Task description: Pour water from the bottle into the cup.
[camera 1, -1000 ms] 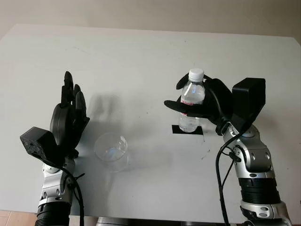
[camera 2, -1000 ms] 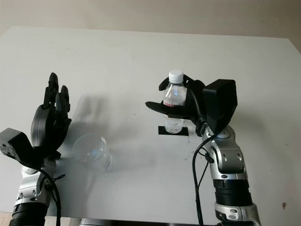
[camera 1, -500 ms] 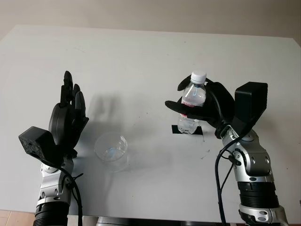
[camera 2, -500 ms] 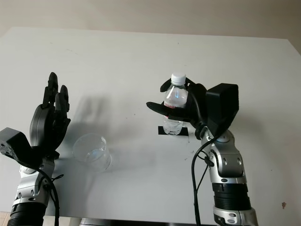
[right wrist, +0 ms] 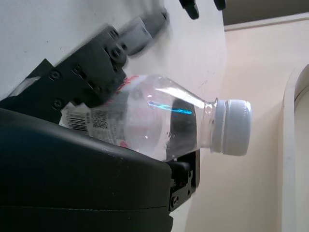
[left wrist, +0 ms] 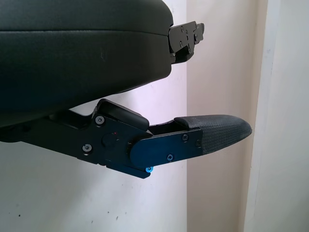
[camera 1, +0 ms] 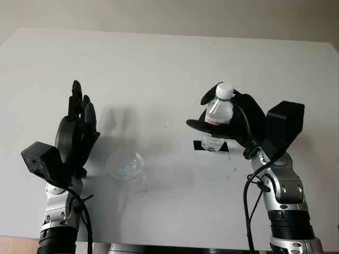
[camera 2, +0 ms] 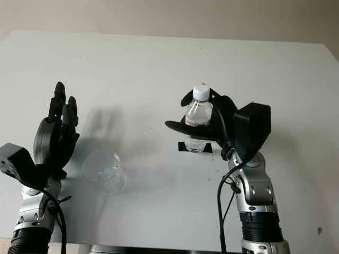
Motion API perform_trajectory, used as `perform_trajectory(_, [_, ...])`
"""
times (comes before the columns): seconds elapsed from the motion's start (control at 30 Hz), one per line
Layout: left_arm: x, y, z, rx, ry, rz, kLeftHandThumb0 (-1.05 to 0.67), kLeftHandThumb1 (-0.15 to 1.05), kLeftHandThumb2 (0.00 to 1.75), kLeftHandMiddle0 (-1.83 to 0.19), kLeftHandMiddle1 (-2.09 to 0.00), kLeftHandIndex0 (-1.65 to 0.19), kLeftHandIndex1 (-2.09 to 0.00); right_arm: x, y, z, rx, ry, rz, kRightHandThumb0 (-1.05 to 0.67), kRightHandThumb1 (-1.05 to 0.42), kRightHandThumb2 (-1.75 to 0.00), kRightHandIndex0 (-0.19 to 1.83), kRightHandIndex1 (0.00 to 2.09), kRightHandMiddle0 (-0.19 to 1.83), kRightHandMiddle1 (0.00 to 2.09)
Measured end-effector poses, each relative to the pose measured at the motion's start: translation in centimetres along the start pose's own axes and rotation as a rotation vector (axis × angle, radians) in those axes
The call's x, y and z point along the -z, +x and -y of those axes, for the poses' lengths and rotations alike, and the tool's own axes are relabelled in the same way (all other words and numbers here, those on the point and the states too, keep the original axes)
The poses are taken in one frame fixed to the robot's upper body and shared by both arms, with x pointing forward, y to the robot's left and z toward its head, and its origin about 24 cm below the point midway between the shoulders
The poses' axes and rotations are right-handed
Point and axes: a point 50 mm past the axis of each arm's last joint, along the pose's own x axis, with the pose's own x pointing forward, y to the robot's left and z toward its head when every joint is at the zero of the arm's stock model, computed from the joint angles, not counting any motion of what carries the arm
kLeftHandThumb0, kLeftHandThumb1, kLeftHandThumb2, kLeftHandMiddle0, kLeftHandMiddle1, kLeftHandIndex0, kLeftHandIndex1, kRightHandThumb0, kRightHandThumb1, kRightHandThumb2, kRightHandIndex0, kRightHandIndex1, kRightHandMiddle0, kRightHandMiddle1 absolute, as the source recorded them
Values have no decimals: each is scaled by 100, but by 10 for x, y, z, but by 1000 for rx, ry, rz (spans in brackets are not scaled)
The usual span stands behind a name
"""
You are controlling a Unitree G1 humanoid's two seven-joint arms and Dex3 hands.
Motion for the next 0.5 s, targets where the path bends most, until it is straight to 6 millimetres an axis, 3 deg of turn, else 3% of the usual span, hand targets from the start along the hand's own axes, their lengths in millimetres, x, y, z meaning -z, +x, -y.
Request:
perform_trajectory(0.1, [0,0,0,0,0,0,-77,105,61,19,-1,19,0,1,-1,1,-20,-8,-2,-54,-97,-5,-19,176,-19,180])
perform_trajectory(0.27, [0,0,0,-1,0,0,-77,105,61,19,-2,19,0,7,-3,2,-48,-5,-25,-55,-97,-5,-19,156,-19,155])
perform_trajectory(0.5, [0,0,0,0,-1,-1,-77,105,59,19,-3,19,0,7,-4,3,-68,-21,-21,-56,-96,-5,-19,69,-19,89])
